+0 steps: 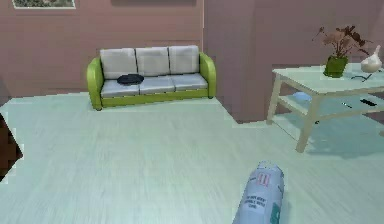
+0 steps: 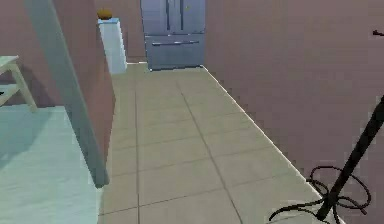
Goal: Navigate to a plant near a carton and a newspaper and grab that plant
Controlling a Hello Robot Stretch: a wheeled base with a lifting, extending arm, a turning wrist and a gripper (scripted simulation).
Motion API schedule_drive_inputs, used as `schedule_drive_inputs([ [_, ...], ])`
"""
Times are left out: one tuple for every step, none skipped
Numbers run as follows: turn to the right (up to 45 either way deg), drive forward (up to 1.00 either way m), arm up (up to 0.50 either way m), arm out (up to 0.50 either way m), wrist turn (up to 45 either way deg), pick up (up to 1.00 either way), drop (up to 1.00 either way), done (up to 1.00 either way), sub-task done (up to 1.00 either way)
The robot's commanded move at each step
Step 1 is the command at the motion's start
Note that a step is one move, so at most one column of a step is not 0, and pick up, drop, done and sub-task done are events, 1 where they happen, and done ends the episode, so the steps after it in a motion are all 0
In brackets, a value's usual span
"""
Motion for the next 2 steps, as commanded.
schedule_drive_inputs([
  [0.0,0.75,0.0,0.0,0.0,0.0,0.0,0.0,0.0],
  [-45.0,0.0,0.0,0.0,0.0,0.0,0.0,0.0,0.0],
])
